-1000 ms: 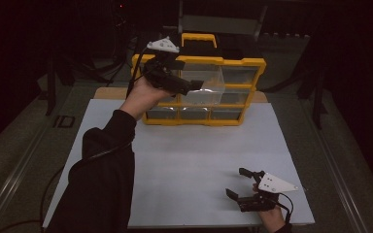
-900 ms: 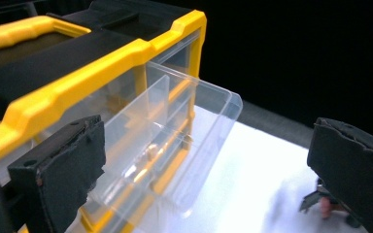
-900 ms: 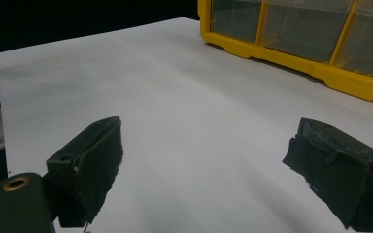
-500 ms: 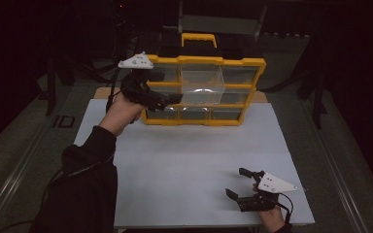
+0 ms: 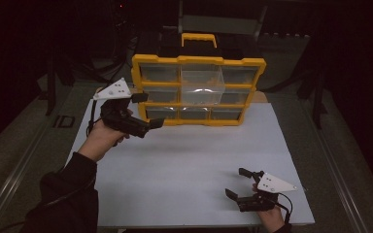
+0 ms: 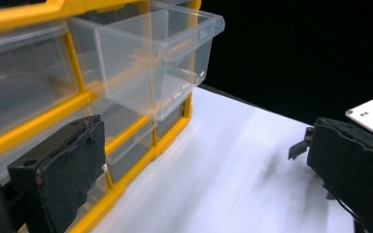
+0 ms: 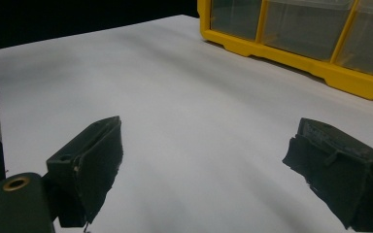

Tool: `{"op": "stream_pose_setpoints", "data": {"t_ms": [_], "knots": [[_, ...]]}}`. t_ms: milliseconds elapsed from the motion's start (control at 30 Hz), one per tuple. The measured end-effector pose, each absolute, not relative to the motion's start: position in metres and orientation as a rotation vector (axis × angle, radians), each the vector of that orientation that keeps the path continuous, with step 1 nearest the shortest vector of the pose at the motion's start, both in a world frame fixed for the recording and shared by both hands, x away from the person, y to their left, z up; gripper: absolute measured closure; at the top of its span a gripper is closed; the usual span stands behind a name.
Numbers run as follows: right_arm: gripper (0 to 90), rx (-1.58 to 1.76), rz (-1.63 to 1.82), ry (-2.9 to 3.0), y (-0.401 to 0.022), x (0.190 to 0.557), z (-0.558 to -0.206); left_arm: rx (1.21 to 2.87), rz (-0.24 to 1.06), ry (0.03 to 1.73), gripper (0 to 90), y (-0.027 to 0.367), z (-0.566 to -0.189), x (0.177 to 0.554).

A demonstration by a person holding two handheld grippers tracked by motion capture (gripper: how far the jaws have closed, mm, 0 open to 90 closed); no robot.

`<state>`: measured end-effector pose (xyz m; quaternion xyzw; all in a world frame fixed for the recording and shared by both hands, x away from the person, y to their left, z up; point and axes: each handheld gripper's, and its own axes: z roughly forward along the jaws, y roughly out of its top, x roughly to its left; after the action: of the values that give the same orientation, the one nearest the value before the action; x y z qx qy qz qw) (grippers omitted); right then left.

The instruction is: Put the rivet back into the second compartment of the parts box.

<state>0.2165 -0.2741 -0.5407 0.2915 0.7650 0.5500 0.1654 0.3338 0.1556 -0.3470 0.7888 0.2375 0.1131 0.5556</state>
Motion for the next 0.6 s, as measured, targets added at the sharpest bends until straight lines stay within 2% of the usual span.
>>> {"op": "stream_pose_setpoints", "data": {"t_ms": [600], "knots": [[11.0,0.828,1.568,2.162,-0.276,0.216,-0.538,1.823,0.320,0.593,0.0,0.188,-0.406,0.292]]}}
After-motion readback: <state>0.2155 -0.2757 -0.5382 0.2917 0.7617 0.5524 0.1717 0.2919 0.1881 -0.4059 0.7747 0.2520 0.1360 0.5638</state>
